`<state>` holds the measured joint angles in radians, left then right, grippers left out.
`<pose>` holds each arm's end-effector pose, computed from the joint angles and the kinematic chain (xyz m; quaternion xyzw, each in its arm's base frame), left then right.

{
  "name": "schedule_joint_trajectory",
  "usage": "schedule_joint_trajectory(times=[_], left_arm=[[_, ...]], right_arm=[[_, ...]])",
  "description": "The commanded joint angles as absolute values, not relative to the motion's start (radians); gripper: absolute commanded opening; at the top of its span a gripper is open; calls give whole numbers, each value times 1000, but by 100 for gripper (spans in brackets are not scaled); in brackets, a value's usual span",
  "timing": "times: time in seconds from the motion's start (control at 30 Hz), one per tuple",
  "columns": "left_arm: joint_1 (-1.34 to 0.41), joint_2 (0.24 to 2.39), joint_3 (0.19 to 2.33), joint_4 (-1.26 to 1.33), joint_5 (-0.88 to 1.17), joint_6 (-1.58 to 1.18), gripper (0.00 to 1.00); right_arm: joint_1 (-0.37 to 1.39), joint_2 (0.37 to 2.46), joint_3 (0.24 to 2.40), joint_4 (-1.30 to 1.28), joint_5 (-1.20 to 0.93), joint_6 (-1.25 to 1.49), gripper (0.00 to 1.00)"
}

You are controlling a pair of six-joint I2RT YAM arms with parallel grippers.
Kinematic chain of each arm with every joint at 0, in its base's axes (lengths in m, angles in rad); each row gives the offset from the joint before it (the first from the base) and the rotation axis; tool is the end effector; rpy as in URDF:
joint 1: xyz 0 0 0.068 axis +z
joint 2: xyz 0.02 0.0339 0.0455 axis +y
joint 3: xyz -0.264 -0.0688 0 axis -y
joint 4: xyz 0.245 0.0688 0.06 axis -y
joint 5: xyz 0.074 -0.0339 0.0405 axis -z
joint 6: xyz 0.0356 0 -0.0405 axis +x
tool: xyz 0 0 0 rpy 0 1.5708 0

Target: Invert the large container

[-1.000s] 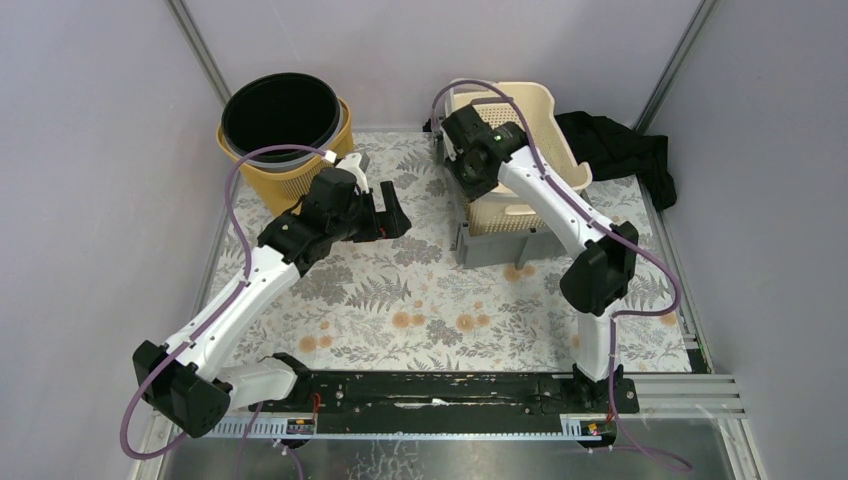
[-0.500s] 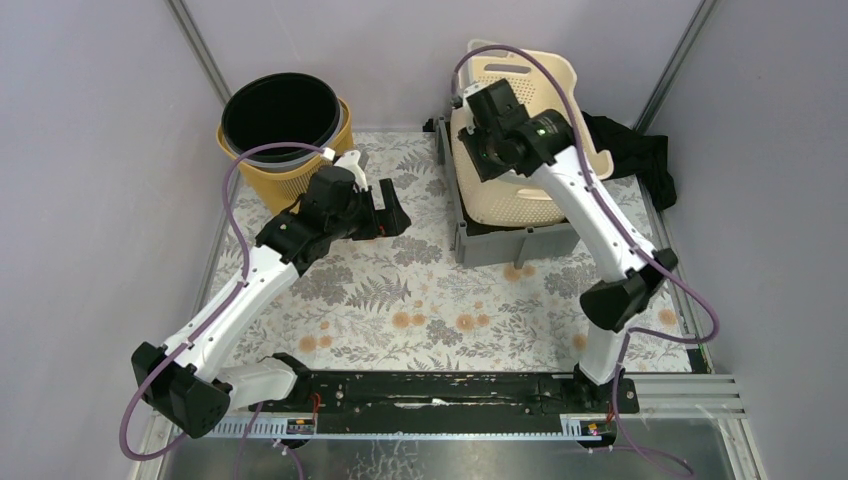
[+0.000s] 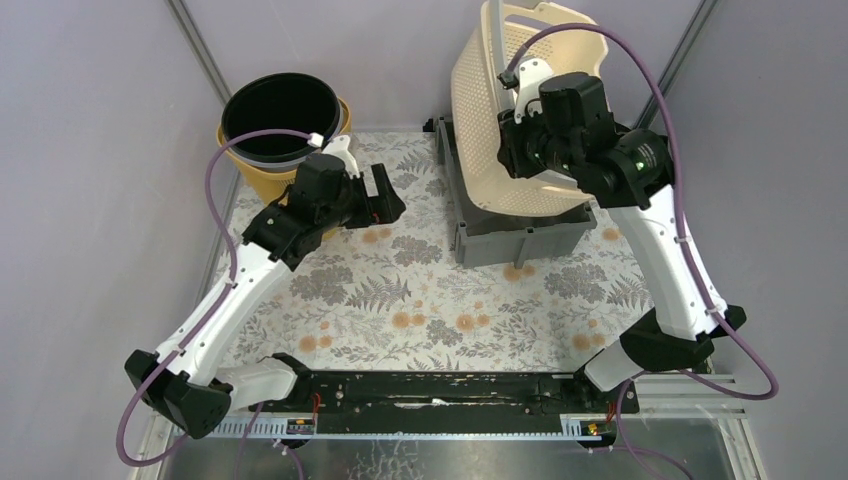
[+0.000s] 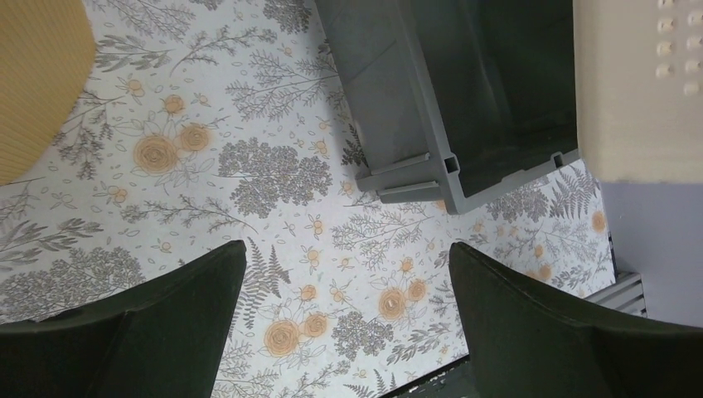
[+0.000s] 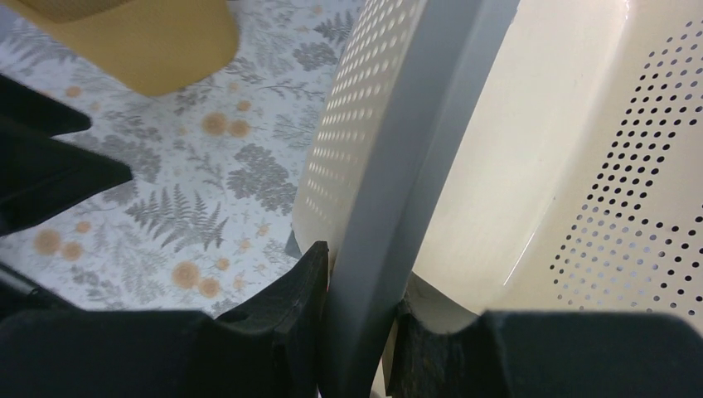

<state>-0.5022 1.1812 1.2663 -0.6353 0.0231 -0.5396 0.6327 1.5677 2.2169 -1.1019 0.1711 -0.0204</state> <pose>0.2206 -0.1221 0.3810 -0.0107 0.8725 -0.2518 0.4186 0.2263 0.1584 0.5257 -0.2280 0.8146 0.0902 0.5257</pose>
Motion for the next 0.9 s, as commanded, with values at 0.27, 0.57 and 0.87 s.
schedule_joint_trajectory(times=[0.27,0.57,0.87], left_arm=[[-434,1061,1467,-817,-77,-490,100],[-431,988,1626,-976,-129,-492,100],[-431,970,1687,-1017,-152,-492,100]], right_arm=[[740,1442,2249,-897,-188,23,0],[831,1418,2174,-866,-314,78,0],[989,1315,1964,-839,-309,68,0]])
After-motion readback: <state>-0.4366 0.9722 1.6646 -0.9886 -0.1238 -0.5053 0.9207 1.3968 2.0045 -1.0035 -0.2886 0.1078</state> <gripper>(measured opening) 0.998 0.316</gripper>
